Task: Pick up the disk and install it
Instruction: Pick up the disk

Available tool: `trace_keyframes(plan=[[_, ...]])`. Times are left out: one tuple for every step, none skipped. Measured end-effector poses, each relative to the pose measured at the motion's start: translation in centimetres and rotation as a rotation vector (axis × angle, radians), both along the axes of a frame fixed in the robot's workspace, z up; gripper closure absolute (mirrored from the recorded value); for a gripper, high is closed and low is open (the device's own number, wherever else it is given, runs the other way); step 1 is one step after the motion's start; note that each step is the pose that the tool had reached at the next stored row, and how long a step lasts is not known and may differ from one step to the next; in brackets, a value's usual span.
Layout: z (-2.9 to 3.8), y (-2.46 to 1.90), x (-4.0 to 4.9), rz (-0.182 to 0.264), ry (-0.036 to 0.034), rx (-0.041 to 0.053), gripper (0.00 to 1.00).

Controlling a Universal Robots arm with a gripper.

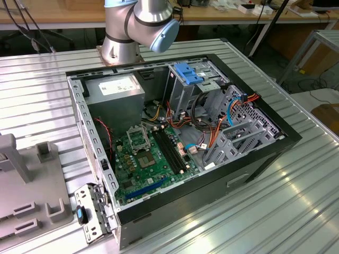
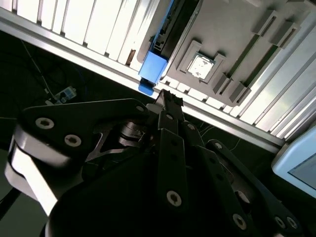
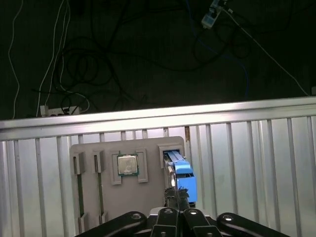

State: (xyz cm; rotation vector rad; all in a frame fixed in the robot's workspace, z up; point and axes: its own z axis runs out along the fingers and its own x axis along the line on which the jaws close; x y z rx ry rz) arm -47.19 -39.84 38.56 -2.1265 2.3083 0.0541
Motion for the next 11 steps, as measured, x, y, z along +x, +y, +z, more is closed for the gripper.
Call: trace_keyframes(plan=[[0.0, 0.0, 0.0, 0.0, 0.0, 0.0, 0.89], [0.0, 0.0, 0.0, 0.0, 0.0, -0.0001, 0.89], [0.0, 0.0, 0.0, 0.0, 0.0, -0.0001, 0.89], [0.0, 0.0, 0.0, 0.0, 0.0, -0.0001, 0.89], [0.0, 0.0, 0.0, 0.0, -0.0001, -0.0001, 0.89], [-0.01, 0.0, 0.0, 0.0, -0.0001, -0.0001, 0.89], [-0.01, 0.0, 0.0, 0.0, -0.0001, -0.0001, 0.83], [-0.01, 0.0, 0.0, 0.0, -0.0002, -0.0001, 0.76], [-0.04, 0.0, 0.0, 0.0, -0.0018, -0.0001, 0.7], [-0.23, 0.0, 0.0, 0.002, -0.0036, 0.0001, 0.64], [-0.38, 0.04, -0.01, 0.005, -0.0035, -0.0001, 0.58]])
